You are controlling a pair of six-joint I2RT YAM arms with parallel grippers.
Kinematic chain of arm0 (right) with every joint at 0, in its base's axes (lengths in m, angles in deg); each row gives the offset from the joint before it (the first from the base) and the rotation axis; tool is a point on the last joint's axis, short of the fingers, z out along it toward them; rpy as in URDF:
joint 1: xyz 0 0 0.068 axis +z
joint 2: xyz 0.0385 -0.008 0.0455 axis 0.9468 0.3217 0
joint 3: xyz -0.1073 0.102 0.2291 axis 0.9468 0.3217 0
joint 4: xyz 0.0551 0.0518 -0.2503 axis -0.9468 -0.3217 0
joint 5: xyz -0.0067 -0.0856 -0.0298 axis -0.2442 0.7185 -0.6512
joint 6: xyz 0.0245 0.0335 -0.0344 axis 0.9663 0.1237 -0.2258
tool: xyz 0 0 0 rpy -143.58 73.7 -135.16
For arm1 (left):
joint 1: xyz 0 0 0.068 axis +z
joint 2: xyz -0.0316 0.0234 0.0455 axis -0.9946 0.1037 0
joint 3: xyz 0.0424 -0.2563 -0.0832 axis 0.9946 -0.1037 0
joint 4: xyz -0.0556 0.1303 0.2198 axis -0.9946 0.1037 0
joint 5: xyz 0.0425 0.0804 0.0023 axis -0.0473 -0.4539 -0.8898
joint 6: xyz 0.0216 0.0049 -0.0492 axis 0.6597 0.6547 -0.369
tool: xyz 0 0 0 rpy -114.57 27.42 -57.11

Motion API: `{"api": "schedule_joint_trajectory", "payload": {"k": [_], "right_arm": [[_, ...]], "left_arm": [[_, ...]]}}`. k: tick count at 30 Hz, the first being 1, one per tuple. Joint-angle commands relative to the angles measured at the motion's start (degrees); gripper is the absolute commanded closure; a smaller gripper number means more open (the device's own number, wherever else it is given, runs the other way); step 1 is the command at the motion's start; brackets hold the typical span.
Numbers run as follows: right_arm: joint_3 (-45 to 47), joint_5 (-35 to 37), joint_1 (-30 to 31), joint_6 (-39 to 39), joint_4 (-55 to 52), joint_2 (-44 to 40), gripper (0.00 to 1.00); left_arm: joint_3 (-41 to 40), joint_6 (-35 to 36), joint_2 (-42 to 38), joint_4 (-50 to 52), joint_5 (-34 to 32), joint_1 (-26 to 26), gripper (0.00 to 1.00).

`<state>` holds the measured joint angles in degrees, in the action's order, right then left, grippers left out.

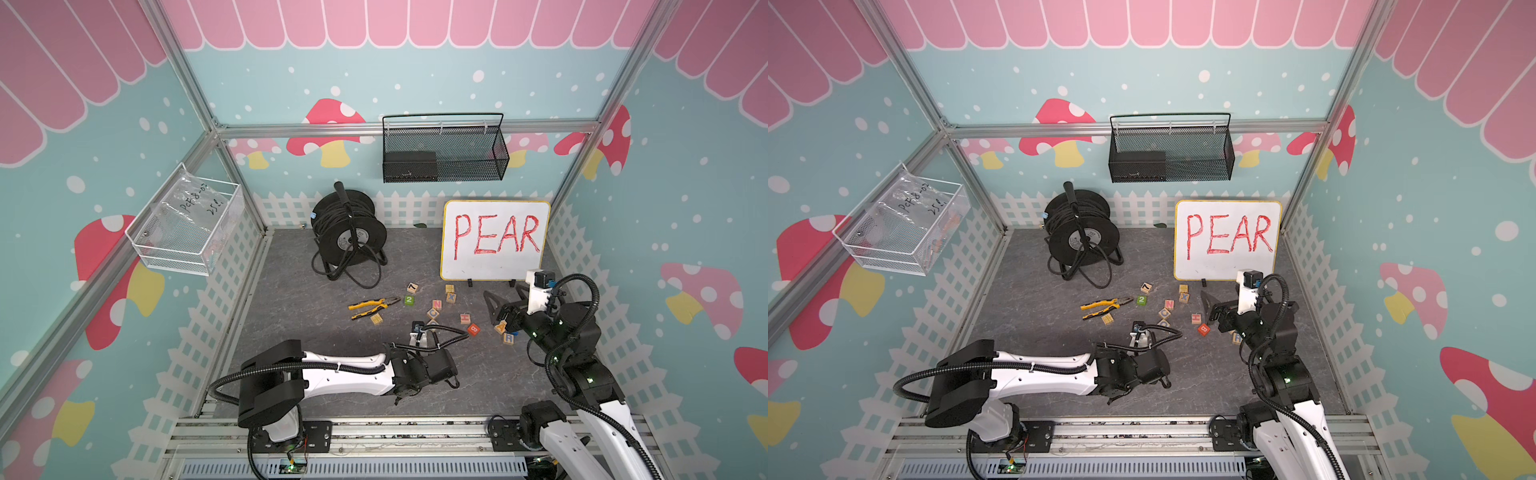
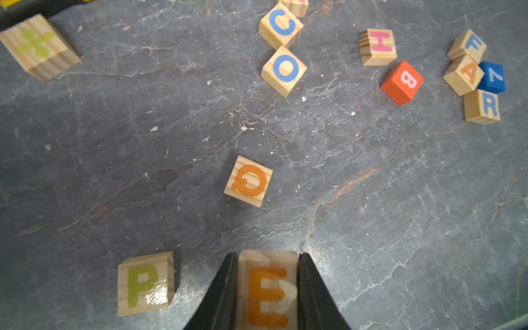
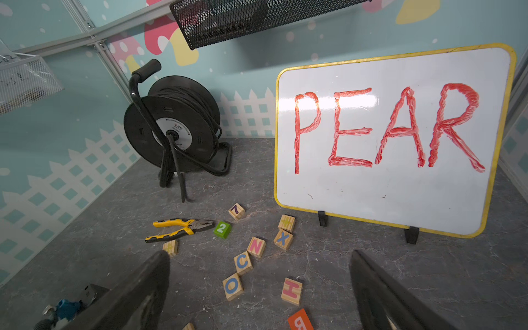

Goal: Spell the uppercase word “pear” with letter blocks
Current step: Pick up the letter block from the center of the board, then place the letter block at the center of the board.

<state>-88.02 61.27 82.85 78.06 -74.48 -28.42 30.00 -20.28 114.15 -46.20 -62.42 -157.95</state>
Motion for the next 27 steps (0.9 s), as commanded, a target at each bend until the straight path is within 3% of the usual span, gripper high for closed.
{"api": "schedule_joint_trajectory", "payload": {"k": [1,13,27], "right_arm": [[0.69,-1.82,-0.10,-0.02,0.79,0.02,0.01],[0.36,-0.05,-0.09,-0.48,-0.23,0.18,0.01],[0.34,0.73,-0.08,-0.90,0.03,1.41,0.01]], "left_arm": [[-2.62,-7.75,-2.43,1.47,-2.91,-0.09,0.80],[-5.13,-9.86,-2.88,1.80,-2.44,-0.10,0.79],[0.13,-3.28,3.07,5.25,-1.17,1.15,0.78]]}}
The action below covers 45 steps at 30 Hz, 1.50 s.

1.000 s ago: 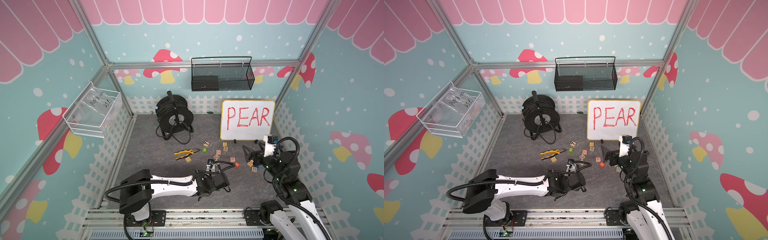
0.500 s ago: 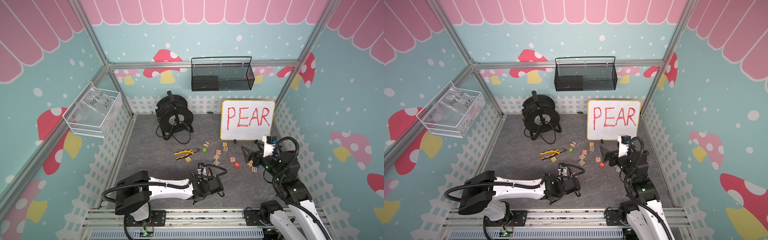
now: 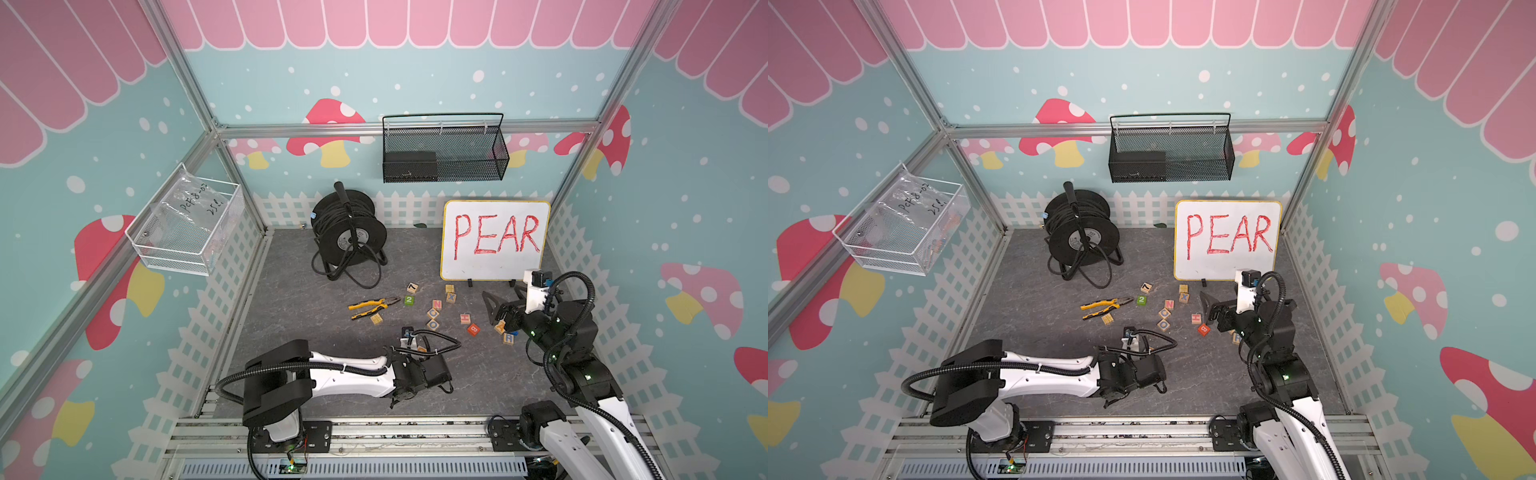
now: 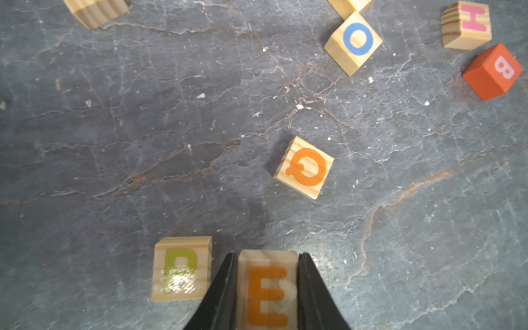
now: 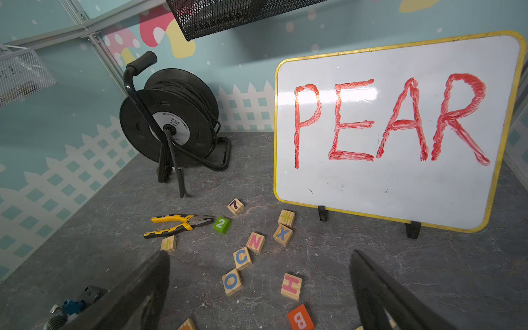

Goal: Spell the uppercase word “pear” with letter blocks
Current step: Place the letter block at the center of the board.

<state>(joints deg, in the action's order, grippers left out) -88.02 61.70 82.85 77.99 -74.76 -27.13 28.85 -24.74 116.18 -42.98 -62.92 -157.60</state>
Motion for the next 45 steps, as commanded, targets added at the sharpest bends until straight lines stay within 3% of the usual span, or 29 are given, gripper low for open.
{"api": "schedule_joint_trajectory", "payload": {"k": [1,7,12,45], "right_arm": [[0.25,-0.06,-0.06,-0.89,0.40,0.30,0.01],[0.60,-8.73,-0.10,-1.78,2.99,2.08,0.01],[-0.01,-11.50,-0.01,-1.90,2.22,5.83,0.01],[0.96,-8.49,0.43,-1.11,0.41,6.38,0.01]], "left_arm": [[0.89,1.10,1.07,1.91,-0.22,1.19,0.78],[0.38,2.51,1.46,0.50,1.19,1.71,0.77],[1.28,4.08,2.68,1.05,2.61,2.04,0.77],[1.23,4.66,4.04,2.60,4.74,3.07,0.71]]}}
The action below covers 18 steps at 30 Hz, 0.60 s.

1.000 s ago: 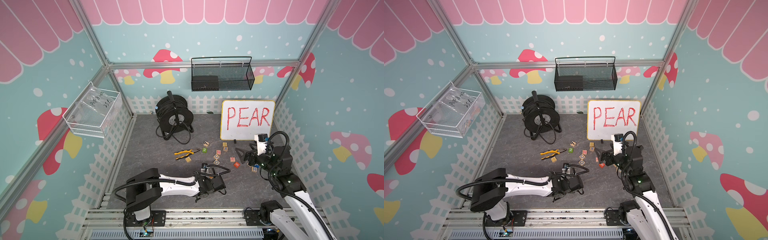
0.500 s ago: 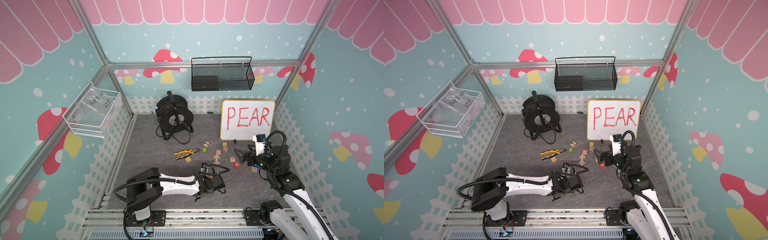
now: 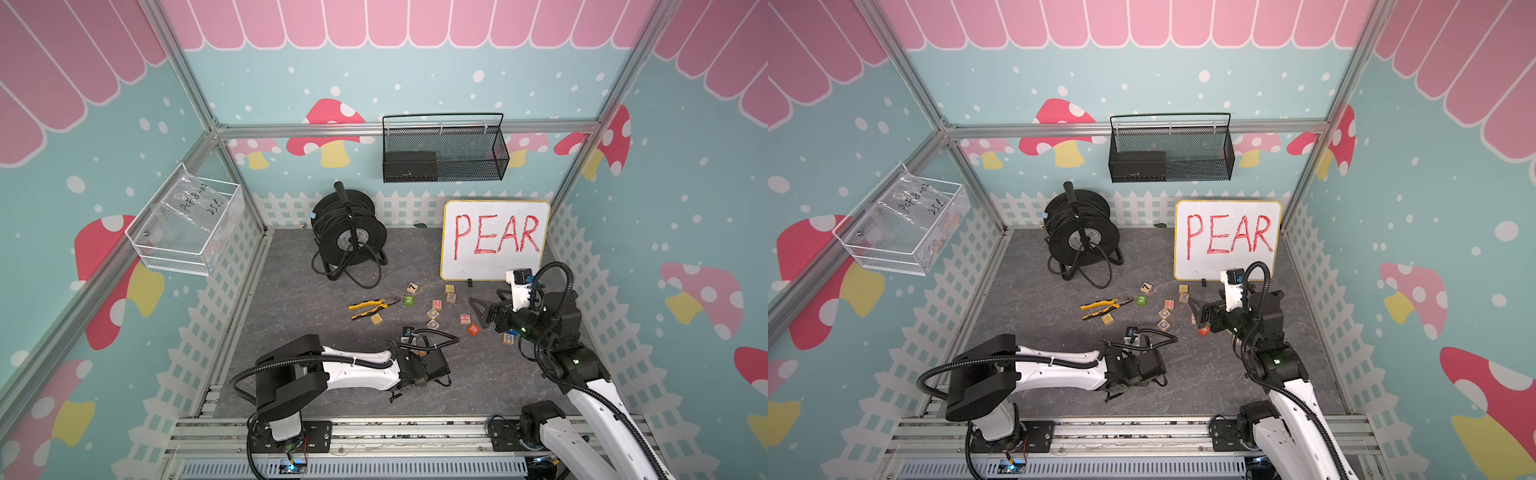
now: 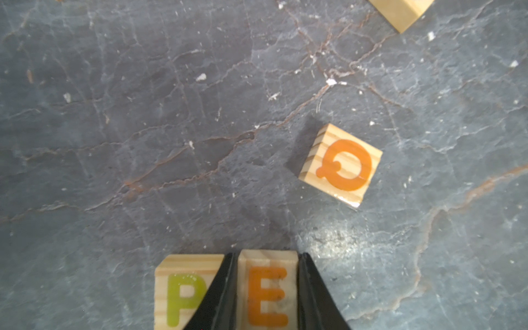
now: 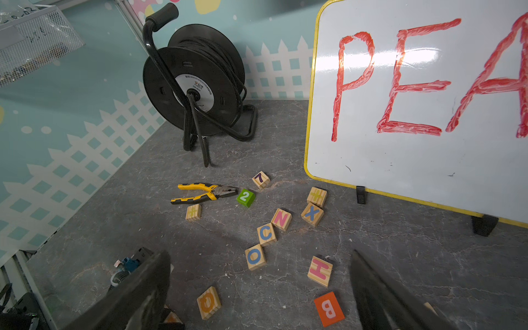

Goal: Spell the uppercase word “pear” with letter blocks
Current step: Place the letter block at the center of the board.

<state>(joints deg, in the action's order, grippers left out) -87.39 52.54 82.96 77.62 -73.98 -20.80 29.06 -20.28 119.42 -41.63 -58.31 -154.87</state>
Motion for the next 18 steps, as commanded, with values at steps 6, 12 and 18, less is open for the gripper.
{"api": "schedule_joint_trajectory", "payload": {"k": [6,12,18], "right_arm": [[0.33,1.00,0.25,-0.74,-0.36,-0.04,0.01],[0.41,1.22,0.38,-0.74,-0.23,0.13,0.01],[0.39,1.17,0.26,-0.74,-0.10,0.41,0.01]], "left_arm": [[1.28,0.13,0.74,1.49,0.01,0.20,0.67],[1.78,0.16,0.90,1.96,-0.15,0.00,0.65],[2.22,0.28,0.89,2.35,-0.57,-0.28,0.63]]}}
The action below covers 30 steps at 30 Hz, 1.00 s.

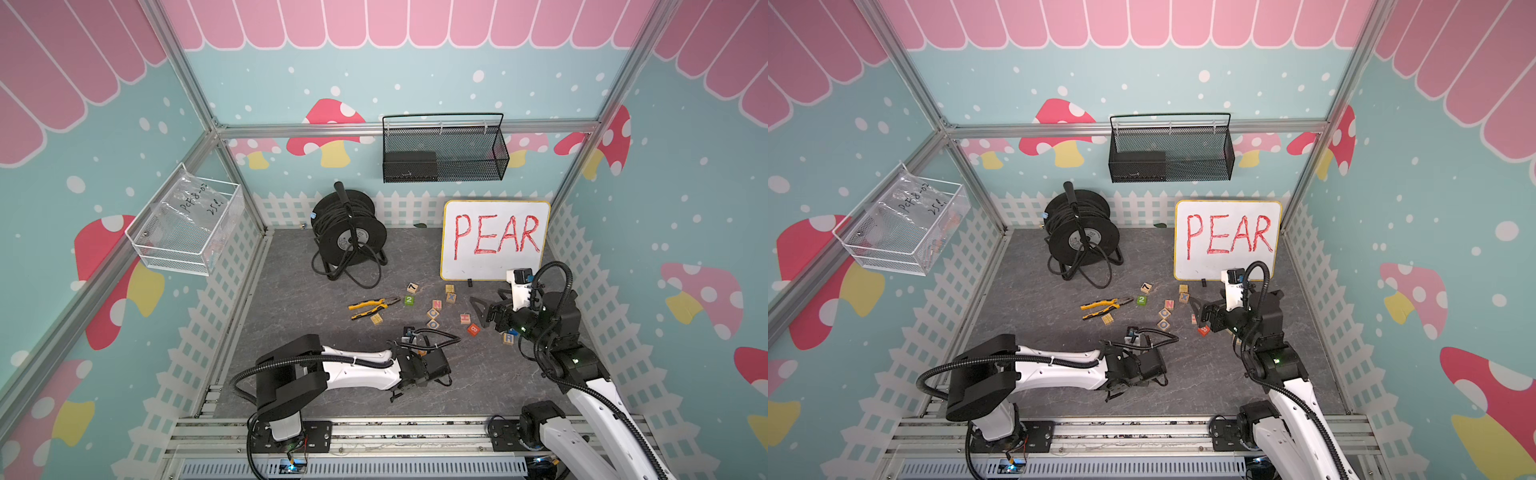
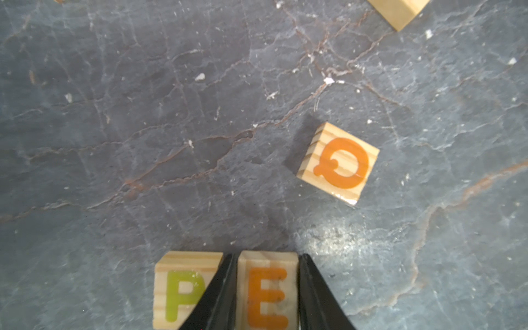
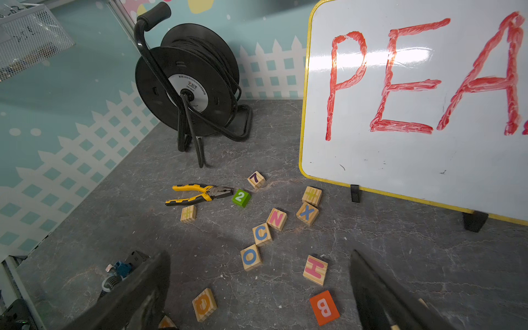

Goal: Spell the uppercase word “pear” with letter blocks
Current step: Place the letter block at the center of the board.

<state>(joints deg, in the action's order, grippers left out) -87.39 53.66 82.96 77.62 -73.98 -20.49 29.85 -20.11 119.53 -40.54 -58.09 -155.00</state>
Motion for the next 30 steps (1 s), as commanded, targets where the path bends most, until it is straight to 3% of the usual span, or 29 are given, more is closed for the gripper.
{"api": "schedule_joint_trajectory", "payload": {"k": [1,17,24,30], "right_arm": [[0.41,0.13,0.35,-0.74,-0.12,0.17,0.01],[0.59,0.21,0.30,-0.74,0.33,0.09,0.01],[0.50,1.48,0.28,-0.89,0.32,0.42,0.01],[-0.12,5.50,0.32,-1.14,-0.16,0.55,0.01]], "left_arm": [[1.51,0.16,0.79,1.31,-0.87,-0.28,0.62],[2.95,0.04,0.88,3.10,-2.74,-1.12,0.57],[3.20,0.75,-0.91,3.57,-6.31,-1.48,0.47],[6.27,9.07,-0.97,3.46,-9.86,-1.32,0.35]]}}
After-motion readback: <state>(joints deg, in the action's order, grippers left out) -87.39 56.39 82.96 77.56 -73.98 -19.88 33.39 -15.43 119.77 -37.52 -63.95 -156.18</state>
